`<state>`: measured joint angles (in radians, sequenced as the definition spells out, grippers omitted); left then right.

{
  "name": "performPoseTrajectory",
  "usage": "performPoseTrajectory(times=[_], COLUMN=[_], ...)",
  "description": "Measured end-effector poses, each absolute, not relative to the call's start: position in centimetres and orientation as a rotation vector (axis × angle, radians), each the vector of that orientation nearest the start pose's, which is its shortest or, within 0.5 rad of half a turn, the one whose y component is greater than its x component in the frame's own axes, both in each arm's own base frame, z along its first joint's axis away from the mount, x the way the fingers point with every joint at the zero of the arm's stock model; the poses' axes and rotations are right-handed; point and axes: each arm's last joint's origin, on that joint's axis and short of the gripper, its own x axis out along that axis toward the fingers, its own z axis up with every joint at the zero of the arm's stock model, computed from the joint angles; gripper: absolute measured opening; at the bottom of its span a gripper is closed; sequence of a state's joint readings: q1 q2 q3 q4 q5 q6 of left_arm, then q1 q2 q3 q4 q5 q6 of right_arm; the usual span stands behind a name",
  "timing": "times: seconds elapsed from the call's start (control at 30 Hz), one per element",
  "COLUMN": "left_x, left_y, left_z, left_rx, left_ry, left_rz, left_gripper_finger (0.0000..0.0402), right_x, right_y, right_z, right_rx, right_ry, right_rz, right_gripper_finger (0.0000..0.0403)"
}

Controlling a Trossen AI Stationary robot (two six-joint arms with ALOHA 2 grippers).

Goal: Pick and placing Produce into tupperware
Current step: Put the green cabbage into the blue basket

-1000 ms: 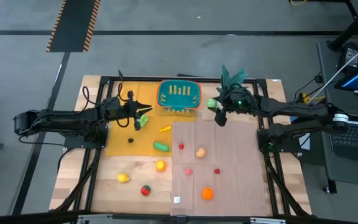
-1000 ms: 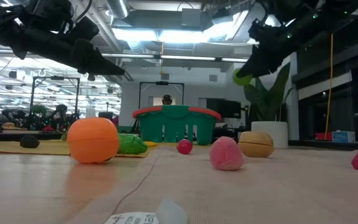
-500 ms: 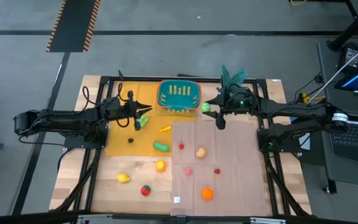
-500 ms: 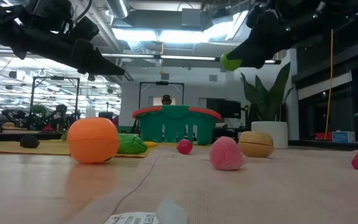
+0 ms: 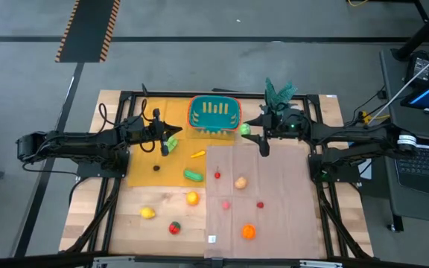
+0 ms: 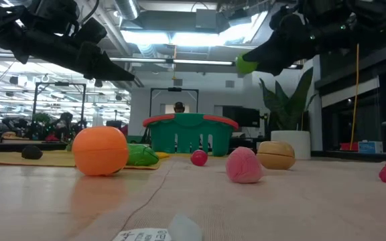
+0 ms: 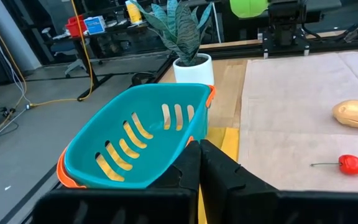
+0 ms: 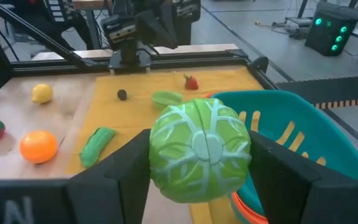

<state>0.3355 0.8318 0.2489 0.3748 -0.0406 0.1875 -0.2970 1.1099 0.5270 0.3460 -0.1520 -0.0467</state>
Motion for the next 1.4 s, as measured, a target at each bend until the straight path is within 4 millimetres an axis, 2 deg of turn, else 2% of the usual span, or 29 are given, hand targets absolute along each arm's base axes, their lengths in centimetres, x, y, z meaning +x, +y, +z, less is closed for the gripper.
performPoseTrajectory(times=[0.5,0.67,0.97,1.17,1.4], left_x=[16.4,16.4,16.4,16.4,16.4], left_y=[5.8,5.8,5.8,5.9,5.8], left_z=[19.4,19.4,19.4,19.4,19.4], left_rx=[0.154,0.154,0.161,0.161,0.161], left_ry=[0.242,0.242,0.243,0.243,0.244], left_rz=[0.354,0.354,0.353,0.353,0.353], left_gripper_finger=[0.0036,0.0045,0.0056,0.0058,0.0041], right_x=[25.2,27.2,31.0,32.5,33.5], right_y=[-7.3,-7.7,-9.2,-9.9,-10.3], right_z=[21.9,22.2,22.0,21.9,21.8], right_rx=[-0.066,-0.109,-0.157,-0.185,-0.214], right_ry=[0.202,0.225,0.288,0.308,0.358], right_rz=[-0.155,-0.142,-0.248,-0.315,-0.359], right_gripper_finger=[0.0232,0.0231,0.0231,0.0231,0.0231])
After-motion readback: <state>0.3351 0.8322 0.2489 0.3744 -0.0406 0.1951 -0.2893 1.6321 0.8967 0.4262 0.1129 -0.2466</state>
